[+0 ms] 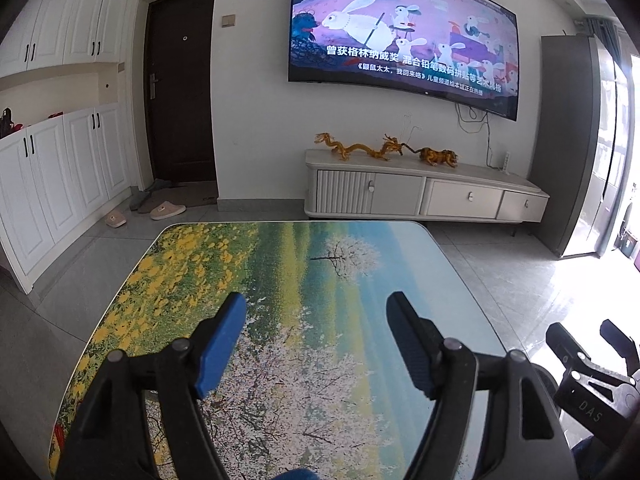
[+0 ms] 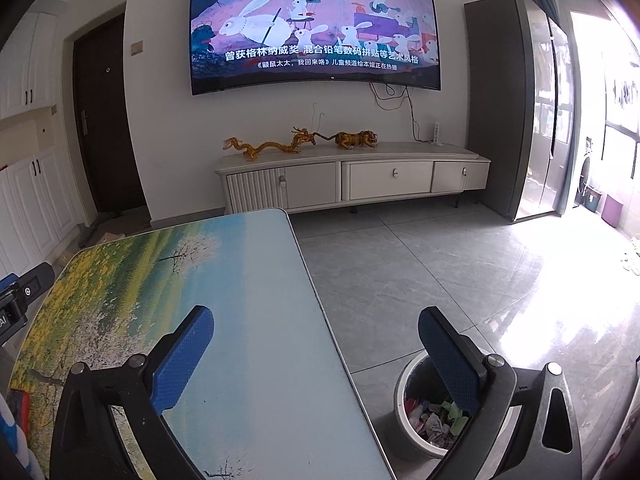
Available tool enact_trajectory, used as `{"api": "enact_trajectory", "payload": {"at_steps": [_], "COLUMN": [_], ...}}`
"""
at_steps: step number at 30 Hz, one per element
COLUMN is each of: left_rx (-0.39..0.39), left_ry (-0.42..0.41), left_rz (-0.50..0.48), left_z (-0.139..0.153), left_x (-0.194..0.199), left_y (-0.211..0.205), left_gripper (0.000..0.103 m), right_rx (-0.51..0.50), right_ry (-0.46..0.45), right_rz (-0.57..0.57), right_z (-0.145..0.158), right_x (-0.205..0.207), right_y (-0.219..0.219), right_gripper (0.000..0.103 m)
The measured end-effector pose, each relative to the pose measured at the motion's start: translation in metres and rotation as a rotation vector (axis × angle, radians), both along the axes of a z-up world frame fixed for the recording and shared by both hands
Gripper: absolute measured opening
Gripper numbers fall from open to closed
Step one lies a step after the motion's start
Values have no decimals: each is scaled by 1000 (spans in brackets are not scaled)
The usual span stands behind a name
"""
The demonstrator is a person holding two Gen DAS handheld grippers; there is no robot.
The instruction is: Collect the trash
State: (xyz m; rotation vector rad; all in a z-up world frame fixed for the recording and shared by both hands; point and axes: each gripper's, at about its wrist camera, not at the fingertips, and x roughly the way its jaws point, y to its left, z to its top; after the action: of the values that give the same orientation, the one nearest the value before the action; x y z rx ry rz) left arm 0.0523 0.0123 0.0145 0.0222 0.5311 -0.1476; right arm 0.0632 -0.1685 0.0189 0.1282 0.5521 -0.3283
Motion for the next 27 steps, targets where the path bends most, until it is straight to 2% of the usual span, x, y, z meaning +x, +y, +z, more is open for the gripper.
{"api": "enact_trajectory", "payload": {"at_steps": [3, 7, 17, 19, 23, 25, 27], "left_rx": [13, 22, 31, 32, 33, 25, 19], "left_ry": [-4, -15, -31, -34, -45, -50, -63], "left_rz": [-9, -13, -29, -28, -26, -27, -30], "left_z": [0, 0, -1, -1, 0, 1, 2], "left_x": [-1, -4, -6, -6, -9, -10, -13], "left_y": [-5, -10, -14, -15, -16, -16, -17], "left_gripper": [73, 80, 87, 93, 97, 103, 103], "right_rx": [-6, -2, 2, 1, -4, -6, -7], "right_ry": [-5, -9, -11, -10, -14, -14, -13], "right_rz": [-9, -21, -37, -37, -42, -41, -43], "right_z": [0, 0, -2, -2, -1, -1, -1], "right_x": [-2, -2, -2, -3, -3, -4, -4], "right_y": [-3, -6, -6, -7, -6, -6, -6], "right_gripper": [103, 103, 103, 103, 103, 103, 103]}}
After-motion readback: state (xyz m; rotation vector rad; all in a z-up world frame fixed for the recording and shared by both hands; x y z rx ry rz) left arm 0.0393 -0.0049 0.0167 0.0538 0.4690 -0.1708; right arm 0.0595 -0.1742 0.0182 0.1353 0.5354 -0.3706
